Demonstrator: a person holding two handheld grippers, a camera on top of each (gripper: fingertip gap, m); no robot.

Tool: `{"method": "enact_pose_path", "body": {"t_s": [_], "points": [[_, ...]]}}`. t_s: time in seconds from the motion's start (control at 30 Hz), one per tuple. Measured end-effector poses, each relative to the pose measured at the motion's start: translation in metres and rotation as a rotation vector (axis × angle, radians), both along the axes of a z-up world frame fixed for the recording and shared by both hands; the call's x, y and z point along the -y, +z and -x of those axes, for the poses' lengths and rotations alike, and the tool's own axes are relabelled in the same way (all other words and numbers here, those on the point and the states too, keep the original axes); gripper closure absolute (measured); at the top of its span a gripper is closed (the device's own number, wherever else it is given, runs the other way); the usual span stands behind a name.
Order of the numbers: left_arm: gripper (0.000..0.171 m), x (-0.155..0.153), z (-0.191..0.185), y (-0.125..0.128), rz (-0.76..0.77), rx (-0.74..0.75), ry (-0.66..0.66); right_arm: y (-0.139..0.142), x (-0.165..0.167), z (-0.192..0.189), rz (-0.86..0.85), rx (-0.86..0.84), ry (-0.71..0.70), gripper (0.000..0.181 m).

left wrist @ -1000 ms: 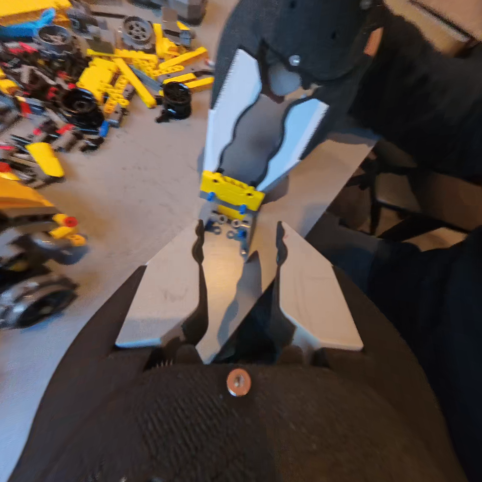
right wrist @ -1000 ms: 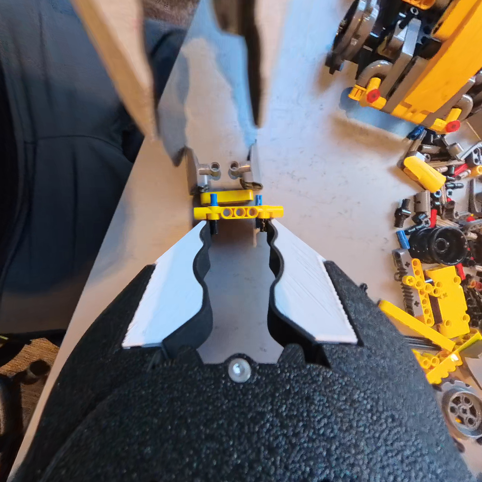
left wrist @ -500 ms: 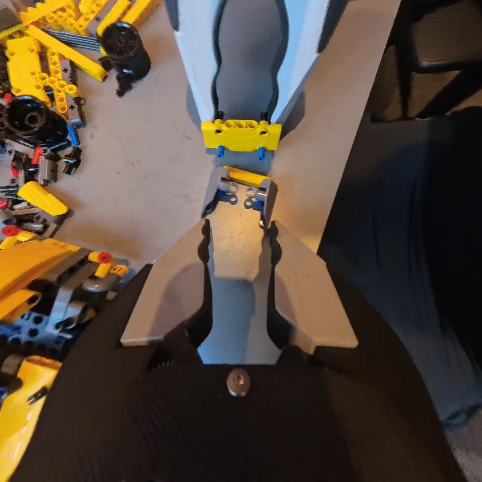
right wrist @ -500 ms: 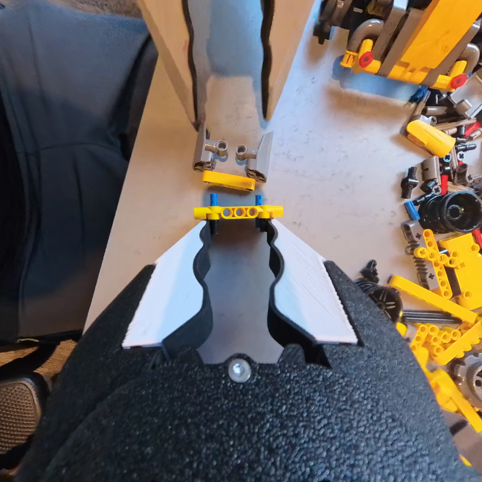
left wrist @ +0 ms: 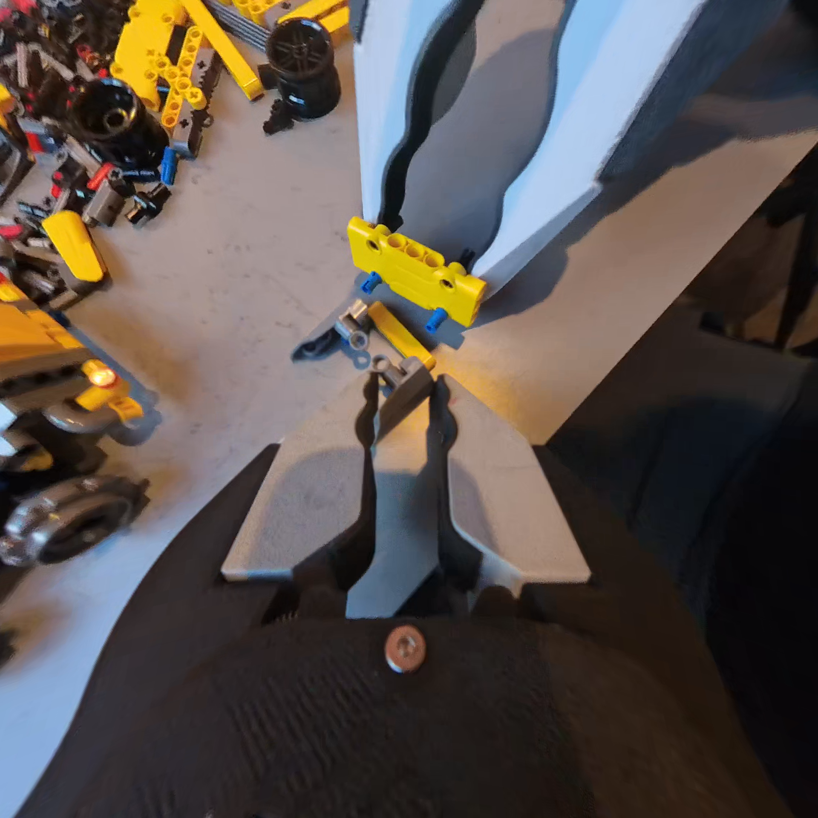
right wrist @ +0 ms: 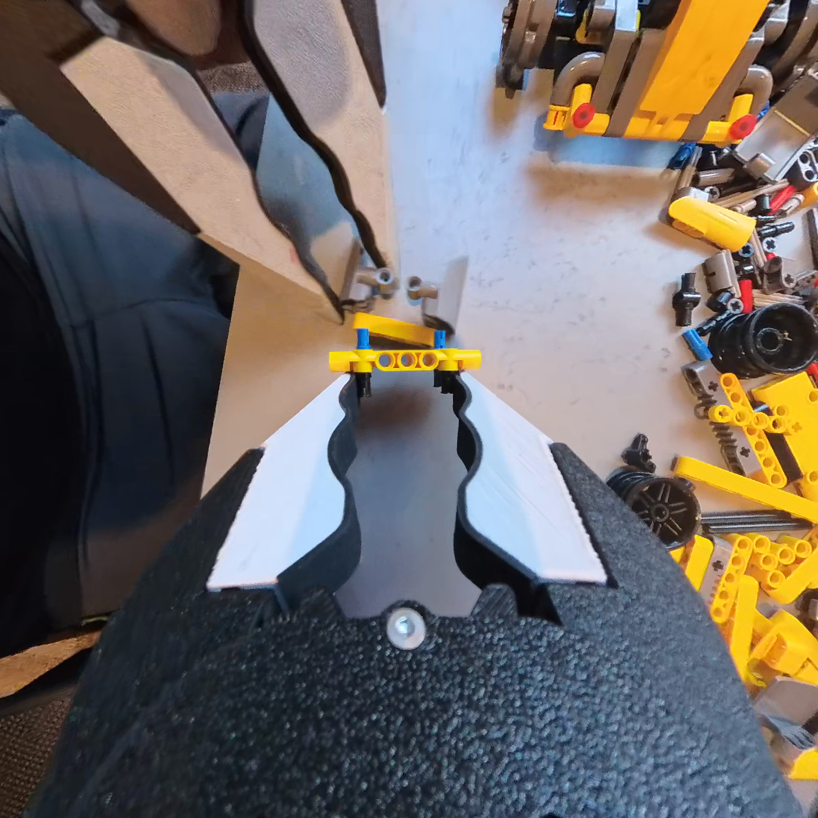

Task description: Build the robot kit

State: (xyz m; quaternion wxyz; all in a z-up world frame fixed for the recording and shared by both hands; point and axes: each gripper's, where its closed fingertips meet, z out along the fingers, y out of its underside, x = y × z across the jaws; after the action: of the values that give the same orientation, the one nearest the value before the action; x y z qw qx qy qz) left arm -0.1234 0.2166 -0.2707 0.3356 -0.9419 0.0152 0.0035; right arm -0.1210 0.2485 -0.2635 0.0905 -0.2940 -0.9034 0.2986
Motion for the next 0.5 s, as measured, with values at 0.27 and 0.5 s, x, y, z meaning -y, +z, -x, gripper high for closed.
{"method": "enact_pose_path", "body": {"t_s": [0.27, 0.5], "points": [[0.119, 0.000, 0.014, 0.018, 0.008, 0.034, -0.163, 0.000, 0.000, 0.004, 0.023, 0.025, -0.084, 0.139], [0.139, -0.011, -0.026, 0.040, -0.245, -0.099, 0.020, 0.000, -0.003, 0.001, 0.055, 0.077, -0.164, 0.139]]}}
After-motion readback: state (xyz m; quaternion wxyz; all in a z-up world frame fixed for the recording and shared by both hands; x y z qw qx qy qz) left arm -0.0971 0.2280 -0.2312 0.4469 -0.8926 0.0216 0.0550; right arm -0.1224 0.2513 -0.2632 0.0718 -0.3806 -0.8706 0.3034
